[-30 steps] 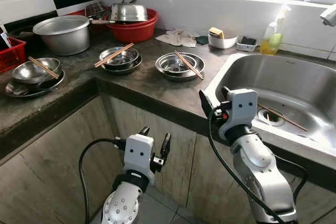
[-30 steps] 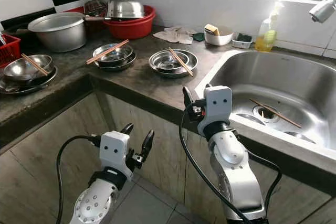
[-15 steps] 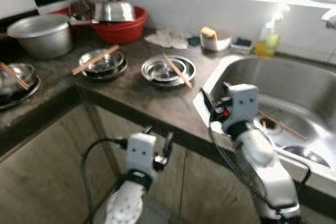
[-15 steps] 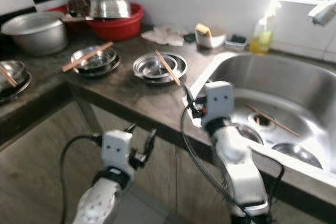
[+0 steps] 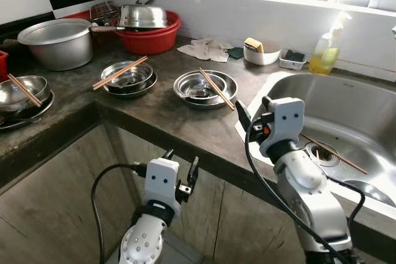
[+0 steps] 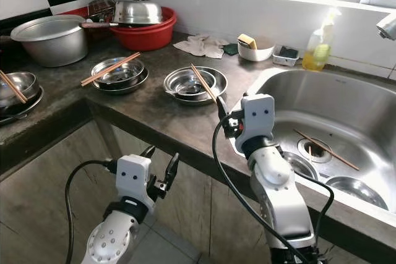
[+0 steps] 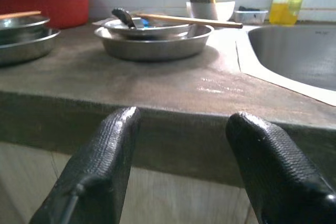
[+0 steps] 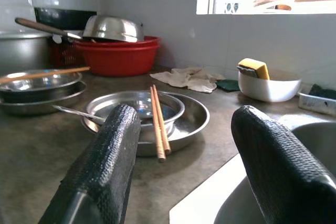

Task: Kitchen organization

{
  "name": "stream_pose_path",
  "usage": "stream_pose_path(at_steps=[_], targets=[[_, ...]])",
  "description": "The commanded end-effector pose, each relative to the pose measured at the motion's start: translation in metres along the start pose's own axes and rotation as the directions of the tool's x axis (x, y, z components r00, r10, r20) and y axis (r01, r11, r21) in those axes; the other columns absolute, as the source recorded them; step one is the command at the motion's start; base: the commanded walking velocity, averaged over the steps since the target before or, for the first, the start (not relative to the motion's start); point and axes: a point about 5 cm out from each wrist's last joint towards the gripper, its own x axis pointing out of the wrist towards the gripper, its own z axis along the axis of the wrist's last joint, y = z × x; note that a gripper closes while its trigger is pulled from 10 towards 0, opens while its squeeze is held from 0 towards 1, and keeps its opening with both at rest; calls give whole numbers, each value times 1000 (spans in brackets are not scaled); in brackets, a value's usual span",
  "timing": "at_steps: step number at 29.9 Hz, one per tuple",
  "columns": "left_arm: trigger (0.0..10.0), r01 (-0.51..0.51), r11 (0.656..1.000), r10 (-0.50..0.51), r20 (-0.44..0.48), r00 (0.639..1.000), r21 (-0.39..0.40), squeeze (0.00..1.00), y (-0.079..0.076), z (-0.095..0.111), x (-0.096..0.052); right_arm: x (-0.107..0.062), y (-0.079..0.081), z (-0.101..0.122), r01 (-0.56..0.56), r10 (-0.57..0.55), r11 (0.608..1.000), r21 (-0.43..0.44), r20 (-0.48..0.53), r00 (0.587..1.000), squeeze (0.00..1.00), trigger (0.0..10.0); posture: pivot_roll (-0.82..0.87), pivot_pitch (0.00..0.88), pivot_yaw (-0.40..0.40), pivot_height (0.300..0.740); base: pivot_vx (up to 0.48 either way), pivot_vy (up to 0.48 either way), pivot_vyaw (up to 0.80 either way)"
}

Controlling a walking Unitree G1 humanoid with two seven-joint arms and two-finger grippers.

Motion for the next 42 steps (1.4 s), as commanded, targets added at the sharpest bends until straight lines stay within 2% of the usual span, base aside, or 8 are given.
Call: stream_pose_path(at_steps=[1, 9, 10, 11, 12, 20, 21, 42], targets=[[10000, 10, 1000, -10, -12, 1000, -5, 0, -2, -1, -3, 11, -1, 2, -11, 11, 1000, 8, 4, 1000, 0, 10000, 105, 43, -24, 740, 0, 0, 750], [10000, 44, 999, -44, -16, 999, -32, 0, -9, -2, -9, 27, -13, -6, -45, 43, 998, -47, -50, 998, 0, 10000, 115, 67, -37, 740, 0, 0, 94], [10000, 44, 998, -44, -16, 999, -35, 0, -10, -2, -10, 29, -14, -6, -61, 59, 997, -42, -52, 997, 306, 10000, 115, 70, -38, 740, 0, 0, 0], [10000, 43, 998, -44, -16, 999, -37, 0, -10, -1, -11, 31, -15, -6, -71, 69, 997, -38, -52, 996, 306, 10000, 116, 73, -38, 740, 0, 0, 0], [10000, 42, 998, -43, -19, 999, -40, 0, -11, -2, -12, 34, -15, -6, -93, 90, 995, -42, -48, 995, 1000, 10000, 117, 79, -40, 740, 0, 0, 0], [10000, 64, 997, -65, -21, 998, -52, 0, -15, 0, -17, 51, -19, -4, -126, 124, 990, -65, -25, 992, 941, 10000, 132, 98, -49, 740, 0, 0, 0], [10000, 69, 996, -71, -20, 997, -52, 0, -16, 1, -18, 54, -19, -2, -125, 124, 989, -73, -24, 992, 0, 10000, 133, 102, -52, 740, 0, 0, 0], [10000, 130, 989, -126, 60, 990, -70, 0, -27, 15, -20, 78, -20, -11, -88, 86, 995, -35, -70, 994, 0, 10000, 137, 106, -62, 740, 0, 0, 0]])
